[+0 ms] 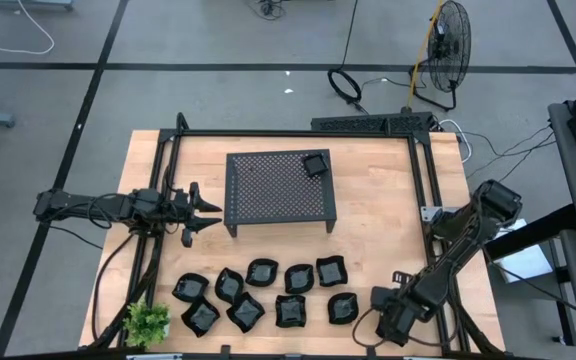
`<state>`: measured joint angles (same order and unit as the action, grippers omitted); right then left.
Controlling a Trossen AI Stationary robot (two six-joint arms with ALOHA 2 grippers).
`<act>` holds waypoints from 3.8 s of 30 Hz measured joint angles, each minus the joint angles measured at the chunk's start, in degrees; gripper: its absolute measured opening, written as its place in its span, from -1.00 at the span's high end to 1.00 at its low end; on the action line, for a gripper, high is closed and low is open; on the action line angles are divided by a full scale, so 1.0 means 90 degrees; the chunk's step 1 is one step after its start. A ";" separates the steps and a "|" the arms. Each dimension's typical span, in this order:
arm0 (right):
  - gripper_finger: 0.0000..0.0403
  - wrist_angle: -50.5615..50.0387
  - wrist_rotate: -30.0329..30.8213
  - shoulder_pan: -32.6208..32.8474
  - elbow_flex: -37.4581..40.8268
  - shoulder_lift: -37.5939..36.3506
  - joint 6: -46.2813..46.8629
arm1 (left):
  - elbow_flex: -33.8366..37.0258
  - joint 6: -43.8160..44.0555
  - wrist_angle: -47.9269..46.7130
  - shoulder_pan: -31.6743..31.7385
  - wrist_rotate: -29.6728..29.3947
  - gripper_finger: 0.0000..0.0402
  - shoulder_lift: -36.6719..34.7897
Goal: Pick & Place Mini shaped plates
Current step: Put the distorted square plate on the shelf, then adjust the distorted square plate on the shelf
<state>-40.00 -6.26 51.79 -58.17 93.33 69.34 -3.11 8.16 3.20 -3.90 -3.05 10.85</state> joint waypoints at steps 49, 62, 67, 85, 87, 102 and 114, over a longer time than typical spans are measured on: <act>0.99 0.1848 -0.0460 -0.0095 0.1185 -0.0666 0.0376 | 0.0000 0.0000 -0.0001 0.0001 -0.0002 0.28 0.0000; 1.00 0.2089 0.2925 -0.0463 0.1182 -0.2629 -0.2267 | 0.0000 0.0000 0.0000 0.0000 -0.0002 0.28 0.0000; 1.00 0.1964 0.4302 -0.1402 0.1178 -0.3619 -0.2788 | 0.0000 0.0000 -0.0002 0.0001 -0.0002 0.28 0.0000; 1.00 0.2152 -0.0521 -0.7306 0.0661 -0.3016 -0.4874 | 0.0000 0.0000 -0.0002 0.0002 -0.0002 0.28 0.0000; 1.00 0.2264 -0.0532 -0.7339 0.0661 -0.2936 -0.4996 | 0.0000 0.0000 -0.0002 0.0001 -0.0002 0.28 0.0000; 0.61 0.3534 -0.0466 -0.7077 0.1014 -0.2937 -0.5685 | 0.0000 0.0000 -0.0001 0.0000 -0.0002 0.28 0.0000; 0.41 0.4199 -0.1937 -0.6590 0.1207 -0.3975 -0.6028 | 0.0000 0.0000 -0.0002 0.0002 -0.0002 0.28 0.0000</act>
<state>-2.21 -23.69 -7.52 -47.31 57.56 15.09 -3.11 8.16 3.18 -3.88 -3.07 10.85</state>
